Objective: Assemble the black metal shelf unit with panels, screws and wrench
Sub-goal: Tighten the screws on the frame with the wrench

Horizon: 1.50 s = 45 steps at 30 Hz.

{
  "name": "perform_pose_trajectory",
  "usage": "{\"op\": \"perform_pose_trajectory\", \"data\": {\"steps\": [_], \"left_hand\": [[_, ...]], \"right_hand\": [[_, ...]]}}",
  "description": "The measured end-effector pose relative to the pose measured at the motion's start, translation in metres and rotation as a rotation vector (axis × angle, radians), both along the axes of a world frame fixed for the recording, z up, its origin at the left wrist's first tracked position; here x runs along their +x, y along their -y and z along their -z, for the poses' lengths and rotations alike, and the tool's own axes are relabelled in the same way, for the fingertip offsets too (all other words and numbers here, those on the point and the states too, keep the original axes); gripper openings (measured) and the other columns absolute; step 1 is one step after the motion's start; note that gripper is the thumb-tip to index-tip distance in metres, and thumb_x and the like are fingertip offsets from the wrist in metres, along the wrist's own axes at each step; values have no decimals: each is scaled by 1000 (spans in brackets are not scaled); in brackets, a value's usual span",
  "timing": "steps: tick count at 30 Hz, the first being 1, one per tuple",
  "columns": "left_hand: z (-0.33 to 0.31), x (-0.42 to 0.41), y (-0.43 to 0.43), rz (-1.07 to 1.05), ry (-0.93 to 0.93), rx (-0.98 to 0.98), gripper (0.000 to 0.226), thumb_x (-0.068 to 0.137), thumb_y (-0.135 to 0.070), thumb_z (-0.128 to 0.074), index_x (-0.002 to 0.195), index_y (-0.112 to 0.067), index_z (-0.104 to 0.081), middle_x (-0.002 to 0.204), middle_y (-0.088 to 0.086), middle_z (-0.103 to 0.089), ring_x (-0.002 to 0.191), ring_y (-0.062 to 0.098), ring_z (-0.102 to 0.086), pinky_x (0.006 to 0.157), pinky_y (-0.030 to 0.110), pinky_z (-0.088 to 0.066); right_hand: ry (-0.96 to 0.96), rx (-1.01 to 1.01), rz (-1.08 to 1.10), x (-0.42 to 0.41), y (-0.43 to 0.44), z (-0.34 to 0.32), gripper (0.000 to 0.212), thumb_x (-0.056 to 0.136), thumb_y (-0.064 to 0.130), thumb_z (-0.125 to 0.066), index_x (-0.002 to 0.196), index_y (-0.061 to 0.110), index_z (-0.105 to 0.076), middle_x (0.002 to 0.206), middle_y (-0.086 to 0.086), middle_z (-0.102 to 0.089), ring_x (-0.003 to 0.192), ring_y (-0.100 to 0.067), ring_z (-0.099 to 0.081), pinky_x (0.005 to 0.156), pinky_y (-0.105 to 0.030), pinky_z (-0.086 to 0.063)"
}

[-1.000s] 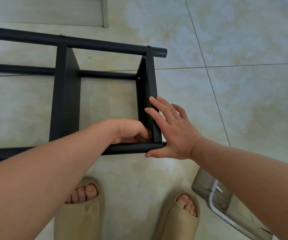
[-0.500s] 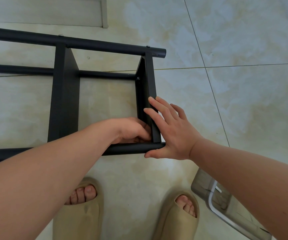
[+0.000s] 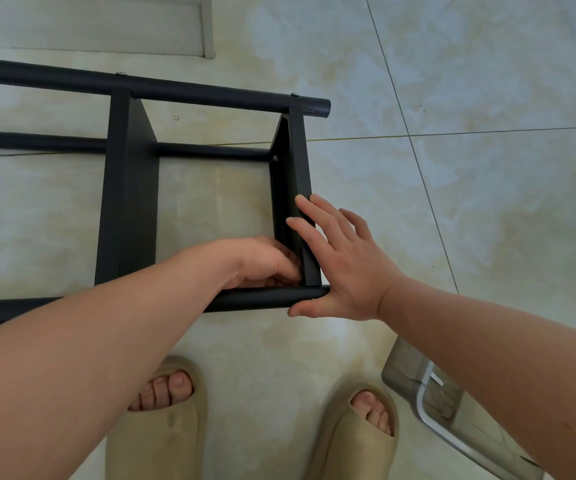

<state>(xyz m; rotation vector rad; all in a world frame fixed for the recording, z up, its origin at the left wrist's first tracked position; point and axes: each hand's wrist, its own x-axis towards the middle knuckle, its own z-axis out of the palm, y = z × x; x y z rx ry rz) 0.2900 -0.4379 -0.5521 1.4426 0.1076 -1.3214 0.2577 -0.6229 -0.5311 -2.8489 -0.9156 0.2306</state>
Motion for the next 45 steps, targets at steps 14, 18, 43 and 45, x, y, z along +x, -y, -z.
{"op": "perform_pose_trajectory", "data": {"steps": [14,18,43,45], "left_hand": [[-6,0,1,14,-8,-25,18,89,3,-55,81,-7,-67,73,9,-70,69,22,-68,65,29,-53],[-3,1,2,1,26,12,17,86,8,-57,81,-5,-67,73,11,-66,70,24,-66,70,32,-53],[-4,5,2,-22,-30,-36,20,86,13,-54,85,-3,-65,79,15,-67,78,28,-68,75,36,-55],[-3,5,1,-29,-35,-52,20,86,14,-54,87,-2,-64,79,15,-66,77,27,-68,73,34,-55]], "right_hand": [[-2,-3,-1,0,0,0,117,71,91,-46,155,11,-32,168,-9,-14,156,-28,-10,120,-56,-21],[0,-6,-1,0,0,-1,117,71,91,-46,155,11,-32,168,-10,-14,156,-28,-11,120,-56,-21],[7,-3,-1,1,0,0,117,71,91,-45,155,11,-33,168,-10,-15,156,-28,-11,121,-57,-20],[7,-7,-1,1,0,0,117,71,91,-45,155,11,-33,168,-10,-15,156,-28,-11,121,-56,-20]]}}
